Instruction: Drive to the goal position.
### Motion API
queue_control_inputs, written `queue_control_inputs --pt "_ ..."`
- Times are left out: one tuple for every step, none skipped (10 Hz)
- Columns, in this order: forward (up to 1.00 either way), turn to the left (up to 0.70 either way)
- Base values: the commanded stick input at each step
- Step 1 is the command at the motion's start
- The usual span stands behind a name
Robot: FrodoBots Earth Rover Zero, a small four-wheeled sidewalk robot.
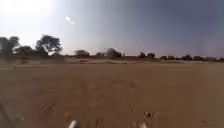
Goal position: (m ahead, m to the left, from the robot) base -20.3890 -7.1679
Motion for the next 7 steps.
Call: queue_control_inputs --pt "0.58 -0.12" --pt "0.25 -0.45" --pt "0.0 -0.7" --pt "0.0 -0.7" --pt "0.0 -0.7" --pt "0.0 -0.7" --pt "0.0 -0.7"
